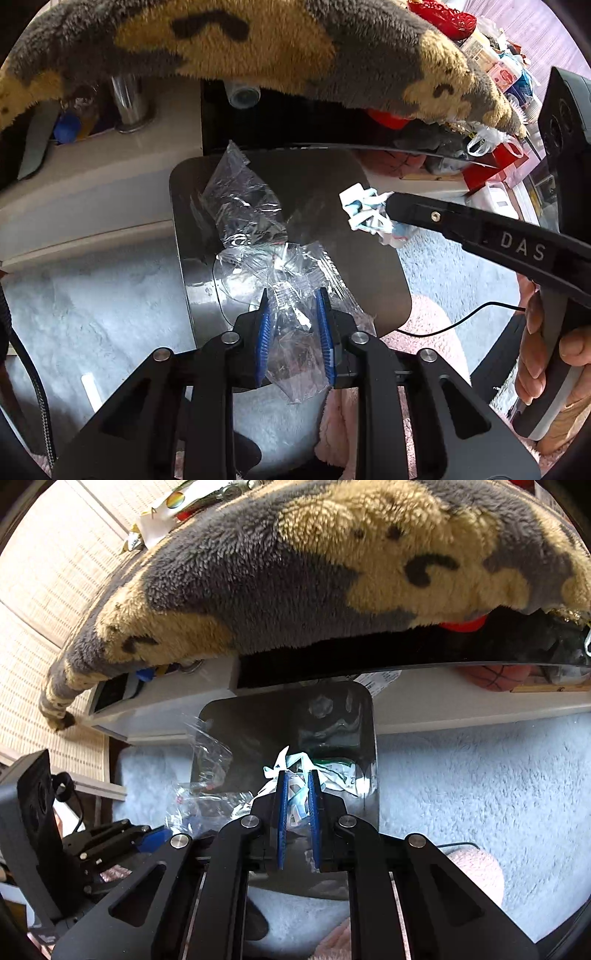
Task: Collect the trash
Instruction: 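Lower plastic bag and wrapper into the bin and open both tools, then grasp green toothpaste box with left tool while right tool grasps white lid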
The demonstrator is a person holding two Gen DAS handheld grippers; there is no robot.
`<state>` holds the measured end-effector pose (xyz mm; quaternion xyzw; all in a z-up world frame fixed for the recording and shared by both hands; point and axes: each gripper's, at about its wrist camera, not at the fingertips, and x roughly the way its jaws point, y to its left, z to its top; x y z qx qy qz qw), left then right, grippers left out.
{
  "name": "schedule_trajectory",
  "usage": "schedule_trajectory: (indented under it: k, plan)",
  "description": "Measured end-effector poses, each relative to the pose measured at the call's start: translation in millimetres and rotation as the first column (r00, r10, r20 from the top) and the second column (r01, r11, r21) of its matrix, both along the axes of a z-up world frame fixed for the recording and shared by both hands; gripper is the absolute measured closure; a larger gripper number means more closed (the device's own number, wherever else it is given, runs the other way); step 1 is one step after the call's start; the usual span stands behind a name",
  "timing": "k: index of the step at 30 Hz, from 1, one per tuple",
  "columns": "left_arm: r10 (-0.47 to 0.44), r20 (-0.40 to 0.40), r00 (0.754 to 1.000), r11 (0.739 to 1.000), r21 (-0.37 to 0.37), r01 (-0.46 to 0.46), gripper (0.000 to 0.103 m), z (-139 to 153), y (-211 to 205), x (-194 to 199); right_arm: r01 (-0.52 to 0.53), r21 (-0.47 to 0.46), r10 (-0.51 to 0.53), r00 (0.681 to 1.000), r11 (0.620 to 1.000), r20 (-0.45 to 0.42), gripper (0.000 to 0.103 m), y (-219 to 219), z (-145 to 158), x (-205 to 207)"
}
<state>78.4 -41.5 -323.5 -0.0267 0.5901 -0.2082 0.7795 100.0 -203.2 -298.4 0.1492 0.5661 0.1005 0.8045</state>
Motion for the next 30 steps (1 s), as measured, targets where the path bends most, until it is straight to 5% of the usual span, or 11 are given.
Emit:
schedule_trajectory:
  k: [4,8,13,21,30]
  plan:
    - [0.015,-0.011,1.000,1.000,0.015,-0.015,0.065,-2,5,3,0.006,0.006,-0.006,1.000,1.000,-0.023,0.087,3,-5,5]
    - [0.038,0.000,0.999,0.999,0.028,-0.038,0.059,4,13,5,0.031,-0.008,-0.031,0.999,0.999,-0.019,0.058,0,-3,6]
    - [0.051,0.022,0.998,0.998,0.034,-0.052,0.046,17,20,4,0.057,-0.004,-0.057,0.998,0.998,0.006,0.048,-8,7,5]
    - [0.065,0.090,0.994,0.997,0.030,-0.068,0.020,52,27,-2,0.108,-0.025,-0.105,0.990,0.994,0.096,0.011,-31,40,-8]
    - [0.062,0.131,0.989,0.998,0.017,-0.065,0.010,86,36,4,0.150,-0.075,-0.139,0.981,0.986,0.136,0.004,-63,65,-9]
